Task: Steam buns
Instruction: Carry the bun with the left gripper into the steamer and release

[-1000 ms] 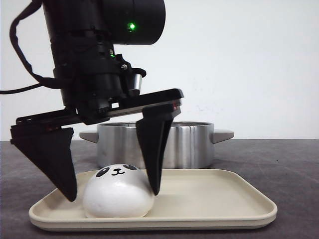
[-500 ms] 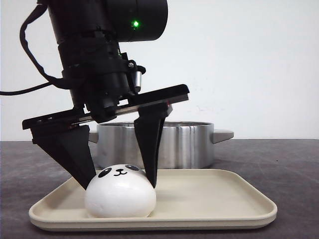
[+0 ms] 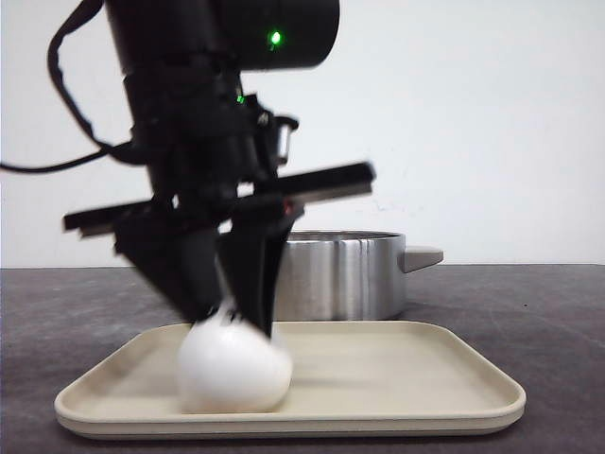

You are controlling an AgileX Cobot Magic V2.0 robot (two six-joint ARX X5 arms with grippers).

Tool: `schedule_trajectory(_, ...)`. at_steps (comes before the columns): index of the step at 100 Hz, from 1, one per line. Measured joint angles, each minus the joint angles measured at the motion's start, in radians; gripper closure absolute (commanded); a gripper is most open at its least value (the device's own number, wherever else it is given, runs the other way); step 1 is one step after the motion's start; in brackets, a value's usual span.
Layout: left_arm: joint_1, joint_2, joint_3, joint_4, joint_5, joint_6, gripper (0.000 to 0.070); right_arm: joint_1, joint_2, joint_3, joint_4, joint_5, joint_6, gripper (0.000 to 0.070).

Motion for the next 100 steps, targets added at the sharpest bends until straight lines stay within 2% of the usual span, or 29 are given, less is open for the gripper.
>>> schedule_trajectory(31,0.033,-0.089,0.288,0.08,-0.1,0.145,0.0697,0.0,0.0,0.0,0.0,0.0,0.0,0.0683)
schedule_trajectory(54,0.149,-0.081,0.307,0.182,-0.137,0.241,0.0697,0.0,0.0,0.0,0.0,0.0,0.001,0.0683)
schedule_trajectory(75,0.273,0.019,0.307,0.228,-0.146,0.267,0.0697,0.0,0.0,0.0,0.0,0.0,0.002,0.0683)
schedule_trajectory(96,0.304,0.134,0.307,0.235,-0.127,0.28,0.0696,0.0,0.001,0.0,-0.024,0.003,0.002,0.0683)
schedule_trajectory(100,0.304,0.154,0.307,0.238,-0.127,0.285,0.0677,0.0,0.001,0.0,-0.031,0.005,0.003,0.0683)
